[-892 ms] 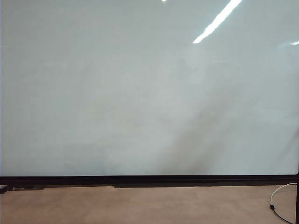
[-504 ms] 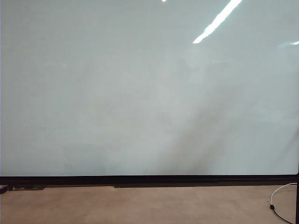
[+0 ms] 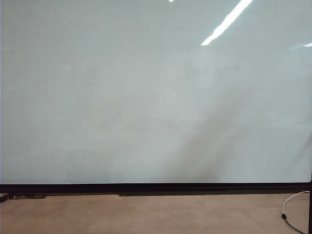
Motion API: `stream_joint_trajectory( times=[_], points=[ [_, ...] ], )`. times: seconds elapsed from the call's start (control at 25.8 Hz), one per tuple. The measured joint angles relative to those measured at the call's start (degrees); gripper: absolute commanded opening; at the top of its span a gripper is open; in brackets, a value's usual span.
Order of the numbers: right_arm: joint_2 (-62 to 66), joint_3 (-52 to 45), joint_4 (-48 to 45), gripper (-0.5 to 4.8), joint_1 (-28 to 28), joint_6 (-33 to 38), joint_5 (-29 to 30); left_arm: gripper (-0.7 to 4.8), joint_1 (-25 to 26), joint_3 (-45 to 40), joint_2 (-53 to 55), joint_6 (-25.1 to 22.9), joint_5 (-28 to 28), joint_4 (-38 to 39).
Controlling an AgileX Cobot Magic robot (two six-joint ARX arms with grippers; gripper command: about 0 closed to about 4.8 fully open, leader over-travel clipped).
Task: Pick up the pen on the shelf to the right of the whiteboard and draw a check mark.
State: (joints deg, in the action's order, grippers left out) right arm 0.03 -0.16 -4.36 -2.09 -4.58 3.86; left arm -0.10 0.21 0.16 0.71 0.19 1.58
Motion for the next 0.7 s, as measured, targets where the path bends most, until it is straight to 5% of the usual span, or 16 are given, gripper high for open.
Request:
stream_joint_trajectory(
  times=[0.7],
  points=[
    [0.0, 5.0, -0.6, -0.03, 0.0, 4.7, -3.5, -0.04, 0.0, 0.0, 0.0, 0.0, 0.0, 0.0]
  ],
)
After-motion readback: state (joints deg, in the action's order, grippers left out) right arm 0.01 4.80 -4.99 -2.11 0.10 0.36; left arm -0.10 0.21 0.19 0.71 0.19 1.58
